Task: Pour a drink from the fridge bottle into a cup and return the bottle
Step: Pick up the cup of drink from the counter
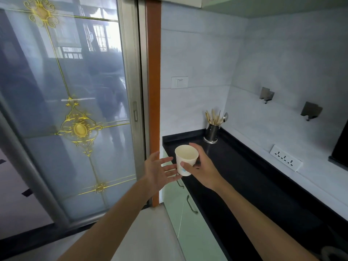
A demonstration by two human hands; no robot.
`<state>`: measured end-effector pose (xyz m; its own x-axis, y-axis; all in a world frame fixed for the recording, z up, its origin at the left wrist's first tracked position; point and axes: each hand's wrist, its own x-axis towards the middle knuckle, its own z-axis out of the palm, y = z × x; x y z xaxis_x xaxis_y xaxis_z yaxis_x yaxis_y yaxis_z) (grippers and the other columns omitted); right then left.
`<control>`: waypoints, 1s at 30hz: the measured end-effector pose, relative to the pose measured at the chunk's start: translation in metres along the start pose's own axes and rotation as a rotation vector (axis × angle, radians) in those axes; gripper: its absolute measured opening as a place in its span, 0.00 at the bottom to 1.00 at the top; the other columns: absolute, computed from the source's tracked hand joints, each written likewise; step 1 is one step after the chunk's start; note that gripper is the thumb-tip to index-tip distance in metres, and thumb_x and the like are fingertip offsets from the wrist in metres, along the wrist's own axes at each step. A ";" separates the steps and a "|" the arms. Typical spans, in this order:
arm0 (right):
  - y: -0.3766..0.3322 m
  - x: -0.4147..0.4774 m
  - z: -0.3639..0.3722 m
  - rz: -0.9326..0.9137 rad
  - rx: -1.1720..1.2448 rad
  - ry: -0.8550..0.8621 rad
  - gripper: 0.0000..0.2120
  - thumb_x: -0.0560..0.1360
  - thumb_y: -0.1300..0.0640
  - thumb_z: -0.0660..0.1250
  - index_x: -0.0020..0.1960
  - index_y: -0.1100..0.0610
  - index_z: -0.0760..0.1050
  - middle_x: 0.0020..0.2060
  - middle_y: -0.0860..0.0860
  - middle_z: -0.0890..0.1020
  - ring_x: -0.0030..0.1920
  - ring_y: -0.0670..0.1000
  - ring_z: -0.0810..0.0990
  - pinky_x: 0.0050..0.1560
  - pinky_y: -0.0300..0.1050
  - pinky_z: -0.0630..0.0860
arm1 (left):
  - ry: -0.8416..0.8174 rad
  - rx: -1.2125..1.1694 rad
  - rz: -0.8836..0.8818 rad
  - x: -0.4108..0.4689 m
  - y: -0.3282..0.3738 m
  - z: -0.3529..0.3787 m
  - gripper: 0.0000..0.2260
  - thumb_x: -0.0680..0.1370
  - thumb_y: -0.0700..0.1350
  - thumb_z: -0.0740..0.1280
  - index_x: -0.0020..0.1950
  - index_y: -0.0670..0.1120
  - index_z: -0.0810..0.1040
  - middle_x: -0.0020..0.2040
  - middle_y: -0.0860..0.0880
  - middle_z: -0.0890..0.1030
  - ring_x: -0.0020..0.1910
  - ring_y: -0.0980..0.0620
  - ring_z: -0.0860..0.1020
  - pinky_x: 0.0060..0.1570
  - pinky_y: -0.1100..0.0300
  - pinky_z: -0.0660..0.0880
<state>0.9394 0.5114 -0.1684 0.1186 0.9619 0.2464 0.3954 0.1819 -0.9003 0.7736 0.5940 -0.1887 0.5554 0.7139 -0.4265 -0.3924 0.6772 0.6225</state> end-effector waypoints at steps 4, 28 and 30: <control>0.011 0.026 -0.002 0.009 -0.033 -0.012 0.31 0.74 0.55 0.74 0.69 0.41 0.60 0.59 0.38 0.72 0.60 0.42 0.75 0.53 0.34 0.78 | 0.015 0.003 -0.002 0.024 0.010 0.000 0.29 0.80 0.61 0.58 0.70 0.40 0.70 0.66 0.35 0.76 0.63 0.31 0.76 0.64 0.35 0.73; 0.141 0.168 -0.070 0.106 -0.052 0.166 0.36 0.73 0.52 0.75 0.74 0.48 0.60 0.64 0.41 0.73 0.64 0.42 0.74 0.63 0.47 0.77 | 0.011 0.189 -0.104 0.233 0.048 0.065 0.28 0.82 0.58 0.55 0.71 0.38 0.68 0.66 0.32 0.75 0.62 0.33 0.76 0.60 0.39 0.73; 0.148 0.165 -0.081 0.134 -0.061 0.196 0.36 0.73 0.52 0.75 0.75 0.48 0.60 0.64 0.41 0.73 0.64 0.41 0.74 0.64 0.47 0.76 | 0.009 0.192 -0.141 0.246 0.041 0.075 0.27 0.82 0.57 0.56 0.71 0.37 0.68 0.67 0.32 0.74 0.65 0.32 0.74 0.61 0.38 0.72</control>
<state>1.0914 0.6803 -0.2324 0.3463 0.9174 0.1962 0.4178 0.0365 -0.9078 0.9493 0.7842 -0.2189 0.5879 0.6168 -0.5234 -0.1646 0.7246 0.6692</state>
